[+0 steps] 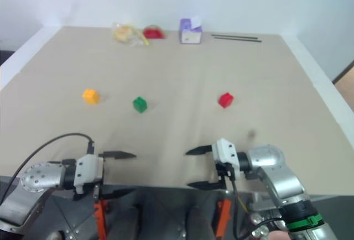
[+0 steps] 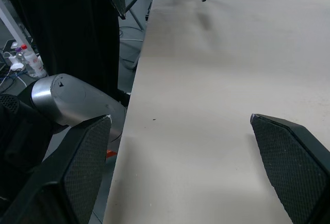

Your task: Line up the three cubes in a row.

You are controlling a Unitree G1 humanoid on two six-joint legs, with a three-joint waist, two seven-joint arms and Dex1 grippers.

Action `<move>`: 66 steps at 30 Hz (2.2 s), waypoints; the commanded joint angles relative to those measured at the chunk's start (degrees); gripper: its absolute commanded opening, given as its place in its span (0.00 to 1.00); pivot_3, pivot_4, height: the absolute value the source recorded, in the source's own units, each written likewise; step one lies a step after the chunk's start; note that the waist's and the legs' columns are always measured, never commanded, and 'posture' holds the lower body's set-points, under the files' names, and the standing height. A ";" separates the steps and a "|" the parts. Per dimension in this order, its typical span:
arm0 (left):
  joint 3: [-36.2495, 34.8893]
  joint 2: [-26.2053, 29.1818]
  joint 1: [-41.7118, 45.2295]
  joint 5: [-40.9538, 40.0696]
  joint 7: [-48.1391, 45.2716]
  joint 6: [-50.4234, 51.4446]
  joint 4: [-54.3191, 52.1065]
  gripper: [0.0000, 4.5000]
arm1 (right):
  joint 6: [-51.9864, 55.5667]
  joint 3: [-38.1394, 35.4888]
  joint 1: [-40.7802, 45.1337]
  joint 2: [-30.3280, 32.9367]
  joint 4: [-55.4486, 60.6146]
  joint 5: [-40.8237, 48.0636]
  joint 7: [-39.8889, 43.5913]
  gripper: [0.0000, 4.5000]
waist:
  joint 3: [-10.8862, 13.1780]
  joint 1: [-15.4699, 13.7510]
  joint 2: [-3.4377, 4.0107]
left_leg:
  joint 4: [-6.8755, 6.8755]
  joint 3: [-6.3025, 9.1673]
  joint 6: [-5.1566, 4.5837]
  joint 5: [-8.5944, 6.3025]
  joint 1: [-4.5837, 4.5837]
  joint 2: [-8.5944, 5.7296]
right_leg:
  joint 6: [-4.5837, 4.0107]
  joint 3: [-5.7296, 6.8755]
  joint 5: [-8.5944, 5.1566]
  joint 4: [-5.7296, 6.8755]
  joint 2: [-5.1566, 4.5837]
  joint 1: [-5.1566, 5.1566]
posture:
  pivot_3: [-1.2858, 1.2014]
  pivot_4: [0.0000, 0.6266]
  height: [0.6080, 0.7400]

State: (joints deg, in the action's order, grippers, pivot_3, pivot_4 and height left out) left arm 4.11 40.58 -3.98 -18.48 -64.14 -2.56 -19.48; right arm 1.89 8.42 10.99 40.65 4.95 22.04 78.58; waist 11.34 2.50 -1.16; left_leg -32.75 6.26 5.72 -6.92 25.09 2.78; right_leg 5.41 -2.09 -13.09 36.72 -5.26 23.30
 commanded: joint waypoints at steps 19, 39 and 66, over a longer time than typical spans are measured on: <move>-0.43 0.53 -0.25 -1.88 -0.88 -0.53 -1.66 0.99 | 0.45 -0.53 -1.03 1.28 2.26 0.35 0.46 1.00 | 0.00 0.00 0.00 | -0.01 0.00 -0.01 0.01 -0.01 0.00 | -0.01 0.00 0.01 0.02 0.00 -0.01 | 0.52 0.24 1.00; 2.30 -23.40 24.81 -6.63 27.02 23.49 1.14 0.99 | 28.29 -15.75 20.67 -6.00 -9.71 5.36 -33.71 1.00 | -0.01 -0.03 -0.01 | -0.63 0.00 -0.19 0.09 0.06 -0.08 | 0.24 -0.07 0.05 0.31 0.04 -0.32 | 0.52 0.24 1.00; 6.41 -26.98 25.62 -2.27 27.73 22.74 2.51 0.99 | 13.30 -7.35 44.21 -3.17 -57.38 -15.30 -29.28 1.00 | 0.00 0.21 0.01 | -0.58 -0.03 -0.22 0.08 0.08 -0.13 | 0.29 -0.19 -0.01 0.30 0.06 -0.30 | 0.52 0.24 1.00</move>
State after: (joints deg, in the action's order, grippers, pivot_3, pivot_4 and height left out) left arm 11.21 13.95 20.89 -20.48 -36.62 21.12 -15.10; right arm 16.27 1.93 53.16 37.21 -51.31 7.04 48.62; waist 11.35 2.71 -1.15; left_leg -33.33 6.23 5.50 -6.84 25.17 2.65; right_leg 5.69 -2.28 -13.09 37.02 -5.20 22.99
